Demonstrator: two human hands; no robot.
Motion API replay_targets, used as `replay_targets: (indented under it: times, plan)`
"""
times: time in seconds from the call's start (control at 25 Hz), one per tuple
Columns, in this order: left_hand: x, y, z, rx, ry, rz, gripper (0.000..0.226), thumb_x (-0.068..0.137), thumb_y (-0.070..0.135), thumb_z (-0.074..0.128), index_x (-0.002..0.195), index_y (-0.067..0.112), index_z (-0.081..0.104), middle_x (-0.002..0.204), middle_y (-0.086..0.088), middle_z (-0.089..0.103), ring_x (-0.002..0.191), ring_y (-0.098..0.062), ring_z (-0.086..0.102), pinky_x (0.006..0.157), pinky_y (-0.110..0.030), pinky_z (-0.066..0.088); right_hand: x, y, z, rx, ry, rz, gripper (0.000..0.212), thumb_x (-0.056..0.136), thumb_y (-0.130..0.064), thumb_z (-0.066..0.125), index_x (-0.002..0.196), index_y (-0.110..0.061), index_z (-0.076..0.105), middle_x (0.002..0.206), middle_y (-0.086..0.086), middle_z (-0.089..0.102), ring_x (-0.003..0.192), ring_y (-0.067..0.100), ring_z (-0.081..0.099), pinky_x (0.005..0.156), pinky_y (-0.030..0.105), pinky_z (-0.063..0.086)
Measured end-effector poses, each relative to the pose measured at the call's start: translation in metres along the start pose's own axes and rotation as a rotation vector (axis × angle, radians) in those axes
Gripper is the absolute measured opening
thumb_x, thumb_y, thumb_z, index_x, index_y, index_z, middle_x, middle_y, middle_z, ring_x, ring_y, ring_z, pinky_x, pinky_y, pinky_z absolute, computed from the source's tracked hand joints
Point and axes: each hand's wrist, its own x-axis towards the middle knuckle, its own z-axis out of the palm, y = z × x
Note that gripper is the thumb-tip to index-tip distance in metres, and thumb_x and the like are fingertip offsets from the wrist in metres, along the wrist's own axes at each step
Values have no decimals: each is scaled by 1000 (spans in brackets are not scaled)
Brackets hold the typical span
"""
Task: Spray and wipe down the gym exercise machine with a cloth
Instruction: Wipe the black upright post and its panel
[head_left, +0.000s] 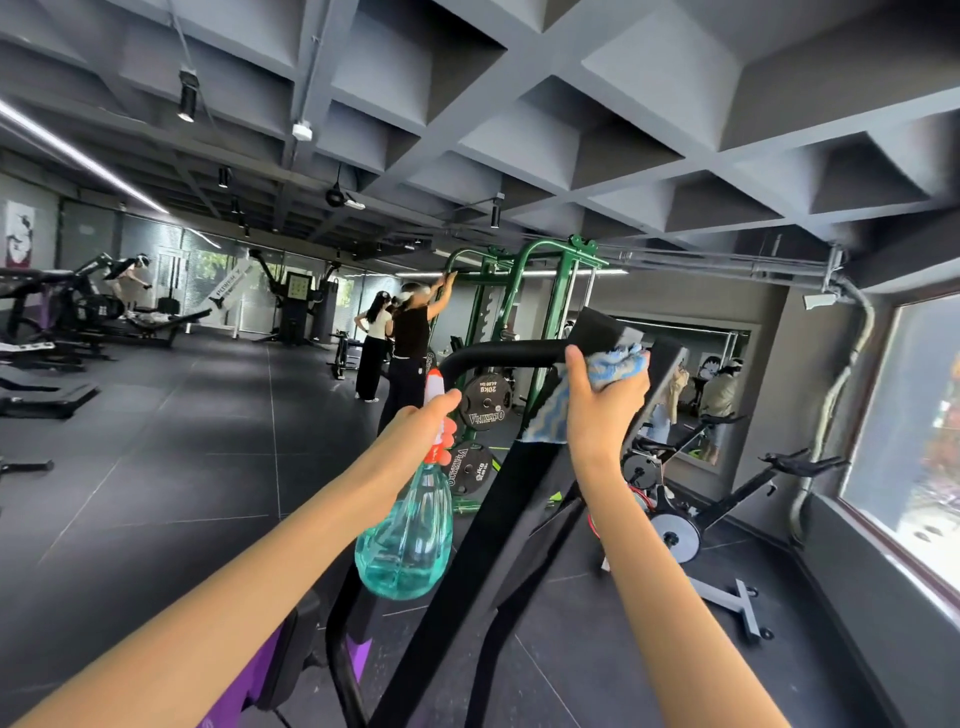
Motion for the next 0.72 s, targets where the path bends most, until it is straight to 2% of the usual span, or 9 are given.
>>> replay_targets:
  times: [0.16,0.28,0.36,0.44,0.48,0.52,0.6,0.68,0.72]
  plan:
    - [3,4,-3,-1,-59,-47,25,83,28,67,69,10,56,62,-2,55,57,-17,55,85,-38,47,-57,37,-2,41,-93,50,97,76,-31,78,148,-5,19,150,8,26,141,19,23,119,36,16]
    - [2,-1,-4,133,-147,-14,6,79,5,62,84,6,62,72,-10,61,70,-27,57,90,-34,47,-97,72,-7,-31,-182,114,87,68,-45,79,132,-2,39,131,12,43,124,24,39,111,44,29]
    - [-11,4,-1,125,-89,-11,10,83,-1,57,90,5,60,91,-14,55,82,-28,53,77,-31,45,-76,65,-8,-78,-186,111,88,66,-53,80,120,6,44,121,18,51,116,32,48,104,49,37]
    - [-23,6,-1,142,-70,8,25,61,7,60,86,8,59,91,-11,57,84,-24,56,81,-34,44,-34,46,-2,-84,-103,92,100,61,-72,72,120,3,43,124,24,53,117,41,50,100,55,41]
    - [-30,4,-4,176,-104,37,39,53,12,60,91,7,60,89,-10,58,89,-21,58,87,-35,44,-12,34,1,-82,-59,83,96,59,-78,68,115,-4,43,125,25,53,116,42,51,98,56,43]
    - [-35,-1,-8,194,-148,78,46,55,15,63,99,3,59,91,-10,59,96,-20,58,92,-35,42,4,27,3,-82,-22,62,91,57,-81,67,110,-11,40,125,25,53,115,41,52,96,57,44]
    - [-38,-9,-11,227,-153,136,34,78,17,69,108,5,57,99,-8,60,105,-18,57,97,-33,41,5,14,3,-25,-22,23,96,58,-74,72,120,-8,39,131,21,48,121,38,48,99,55,43]
    - [-37,-14,-10,228,-125,189,17,92,17,62,108,12,59,99,-4,60,102,-18,58,95,-33,42,-28,24,-1,9,-67,32,107,63,-52,81,143,-7,26,144,12,35,134,27,36,112,46,33]
    - [-38,-14,-9,228,-106,205,12,94,18,59,104,12,59,95,-4,59,99,-19,58,91,-32,42,-49,41,-3,12,-105,73,108,66,-42,83,147,-7,20,147,10,30,138,23,30,115,42,27]
